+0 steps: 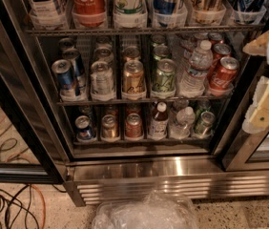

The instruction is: Pick redbull can from middle shelf of fridge

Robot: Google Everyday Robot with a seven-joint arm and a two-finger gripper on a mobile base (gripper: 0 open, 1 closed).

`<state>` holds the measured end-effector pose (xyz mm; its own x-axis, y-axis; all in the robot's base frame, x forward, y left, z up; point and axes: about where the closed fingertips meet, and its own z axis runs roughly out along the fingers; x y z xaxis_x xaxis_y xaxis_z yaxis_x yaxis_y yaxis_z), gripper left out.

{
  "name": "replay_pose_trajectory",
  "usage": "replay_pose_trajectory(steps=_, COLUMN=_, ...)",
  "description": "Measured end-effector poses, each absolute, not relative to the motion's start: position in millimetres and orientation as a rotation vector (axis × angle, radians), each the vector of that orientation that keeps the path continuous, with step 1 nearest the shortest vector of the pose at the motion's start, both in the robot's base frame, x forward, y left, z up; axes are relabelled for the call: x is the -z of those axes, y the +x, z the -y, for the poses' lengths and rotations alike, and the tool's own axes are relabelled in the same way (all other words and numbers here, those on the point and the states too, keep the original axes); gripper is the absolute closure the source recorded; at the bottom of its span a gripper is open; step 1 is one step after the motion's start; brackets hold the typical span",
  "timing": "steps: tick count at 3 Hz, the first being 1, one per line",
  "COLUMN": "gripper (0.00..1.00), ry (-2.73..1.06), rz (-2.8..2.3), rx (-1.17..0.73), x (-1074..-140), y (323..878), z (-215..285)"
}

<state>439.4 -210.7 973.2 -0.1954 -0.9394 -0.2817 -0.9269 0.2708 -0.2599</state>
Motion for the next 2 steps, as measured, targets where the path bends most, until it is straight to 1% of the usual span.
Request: replay_pose_trajectory(steps=2, gripper=0.0, ry=-1.6, rz=-2.02, rx=-0.078, x=-956, y=439, z=190)
